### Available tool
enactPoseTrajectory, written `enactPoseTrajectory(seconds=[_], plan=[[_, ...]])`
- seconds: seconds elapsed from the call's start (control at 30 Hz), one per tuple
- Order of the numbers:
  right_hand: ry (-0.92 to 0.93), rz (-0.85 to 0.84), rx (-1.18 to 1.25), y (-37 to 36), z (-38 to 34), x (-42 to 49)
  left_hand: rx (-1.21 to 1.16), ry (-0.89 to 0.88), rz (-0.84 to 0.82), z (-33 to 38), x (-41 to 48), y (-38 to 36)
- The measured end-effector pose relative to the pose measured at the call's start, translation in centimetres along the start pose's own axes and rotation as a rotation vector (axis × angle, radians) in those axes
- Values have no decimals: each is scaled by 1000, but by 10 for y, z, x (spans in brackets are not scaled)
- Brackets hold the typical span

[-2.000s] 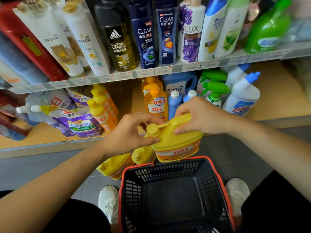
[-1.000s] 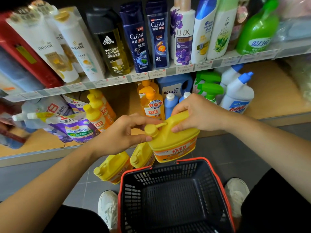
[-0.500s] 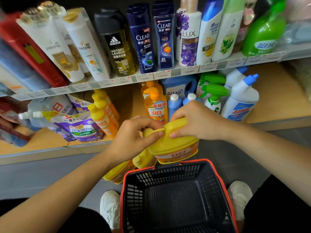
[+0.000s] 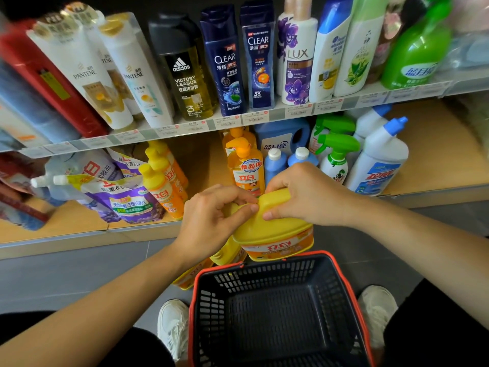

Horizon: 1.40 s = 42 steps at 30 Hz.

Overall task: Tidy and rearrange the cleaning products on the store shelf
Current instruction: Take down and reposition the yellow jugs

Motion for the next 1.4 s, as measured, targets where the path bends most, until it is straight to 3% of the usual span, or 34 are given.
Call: enactPoseTrajectory(seconds=[0.13,0.33,0.6,0.83,1.0,1.1,1.23,1.4], plan=[[3,3,5,0,2,0,27,11,0,1,1,-2],[-1,5,36,0,9,0,-294,136,-194,-5,9,4],[-14,70,86,9,19,4,-489,220,-202,-13,12,9],[-43,174,157,19,34,6,-524,286,-310,-25,11,5],[4,259,383,34,36,5,-251,387,-437,-55,5,-6],[39,309,564,39,37,4,-242,419,-411,-66,4,-8],[3,378,706,41,43,5,-401,395,-377,-70,8,-1],[-14,389,547,50,55,6,-457,381,-266,-69,8,11]])
Point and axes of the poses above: each hand's wrist, its own x-axis towards the middle knuckle, its own y-axis out of the back of the hand, z = x × y, the point moved 2 cm from there along x, towards the middle knuckle, and after that the axes turned 8 degrees about y, right-handed, at the moved point
